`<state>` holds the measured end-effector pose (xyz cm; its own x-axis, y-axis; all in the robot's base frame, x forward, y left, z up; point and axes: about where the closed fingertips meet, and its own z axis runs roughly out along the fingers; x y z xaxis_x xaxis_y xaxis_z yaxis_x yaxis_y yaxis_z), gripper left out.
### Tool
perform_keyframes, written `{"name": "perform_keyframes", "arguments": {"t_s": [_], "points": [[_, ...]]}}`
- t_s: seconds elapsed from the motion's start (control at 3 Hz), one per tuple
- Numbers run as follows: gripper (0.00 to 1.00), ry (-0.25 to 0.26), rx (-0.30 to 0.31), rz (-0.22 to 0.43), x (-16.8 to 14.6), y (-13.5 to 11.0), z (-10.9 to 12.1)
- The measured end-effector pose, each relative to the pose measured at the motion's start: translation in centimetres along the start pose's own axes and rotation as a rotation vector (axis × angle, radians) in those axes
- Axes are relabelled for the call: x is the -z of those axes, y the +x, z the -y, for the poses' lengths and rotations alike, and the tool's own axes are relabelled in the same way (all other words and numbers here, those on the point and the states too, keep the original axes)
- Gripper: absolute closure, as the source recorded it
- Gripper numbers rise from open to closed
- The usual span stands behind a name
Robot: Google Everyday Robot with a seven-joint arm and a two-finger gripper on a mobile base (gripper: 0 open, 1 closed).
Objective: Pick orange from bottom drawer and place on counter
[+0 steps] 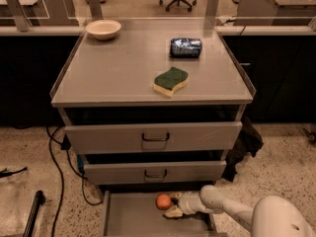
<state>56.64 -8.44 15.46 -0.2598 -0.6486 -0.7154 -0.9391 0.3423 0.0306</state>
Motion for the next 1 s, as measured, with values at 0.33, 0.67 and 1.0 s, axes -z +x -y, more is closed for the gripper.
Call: {"name": "perform_keyframes", "arguments": {"t_s": [0.33, 0.67, 1.0], "points": [[0.34, -0.009, 0.002, 0.016, -1.1, -0.1, 0.5], [0.27, -0.015, 0.005, 0.027, -2.0, -0.3, 1.0], [0.28, -0.020, 0.007, 0.035, -2.6, -0.3, 1.2]]}}
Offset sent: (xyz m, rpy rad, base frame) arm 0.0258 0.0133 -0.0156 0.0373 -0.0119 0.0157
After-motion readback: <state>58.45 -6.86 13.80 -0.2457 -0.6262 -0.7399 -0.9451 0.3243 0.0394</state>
